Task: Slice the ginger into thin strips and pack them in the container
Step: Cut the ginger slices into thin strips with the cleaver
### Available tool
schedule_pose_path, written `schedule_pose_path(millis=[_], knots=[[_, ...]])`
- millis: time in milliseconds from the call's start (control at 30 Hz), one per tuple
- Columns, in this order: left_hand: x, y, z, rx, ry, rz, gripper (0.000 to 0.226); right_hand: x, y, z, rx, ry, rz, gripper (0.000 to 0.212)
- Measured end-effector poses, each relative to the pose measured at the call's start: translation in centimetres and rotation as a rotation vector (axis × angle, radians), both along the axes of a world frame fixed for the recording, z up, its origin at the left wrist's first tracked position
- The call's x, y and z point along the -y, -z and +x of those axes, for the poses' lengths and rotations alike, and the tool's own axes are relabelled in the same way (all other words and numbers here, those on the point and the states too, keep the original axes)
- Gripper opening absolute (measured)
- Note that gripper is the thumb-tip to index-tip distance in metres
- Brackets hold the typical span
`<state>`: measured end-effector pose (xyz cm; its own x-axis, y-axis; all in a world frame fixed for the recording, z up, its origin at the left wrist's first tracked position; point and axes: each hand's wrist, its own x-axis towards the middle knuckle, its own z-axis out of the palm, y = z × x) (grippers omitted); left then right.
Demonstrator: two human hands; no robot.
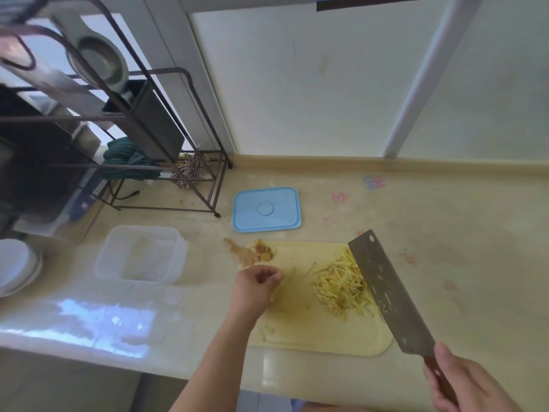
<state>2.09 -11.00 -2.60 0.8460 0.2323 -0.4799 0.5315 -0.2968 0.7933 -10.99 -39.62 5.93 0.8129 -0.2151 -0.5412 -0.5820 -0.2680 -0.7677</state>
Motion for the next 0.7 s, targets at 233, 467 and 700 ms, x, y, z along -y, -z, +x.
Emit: schedule_pose_path(millis=[233, 467, 700], knots=[[3.2, 0.0, 1.2, 0.089, 0.099, 0.224, 0.008, -0.5, 0.1, -0.7, -0.014, 0.047, -0.038, 0.109], [3.8, 0.3, 1.7, 0.113, 0.112, 0.319, 0.006, -0.4, -0.1, -0.8, -0.014, 0.009, -0.061, 0.111], [4.5, 0.6, 1.3, 0.124, 0.257, 0.526, 0.013, 0.1, -0.3, -1.1, 0.017, 0.038, -0.072, 0.109]])
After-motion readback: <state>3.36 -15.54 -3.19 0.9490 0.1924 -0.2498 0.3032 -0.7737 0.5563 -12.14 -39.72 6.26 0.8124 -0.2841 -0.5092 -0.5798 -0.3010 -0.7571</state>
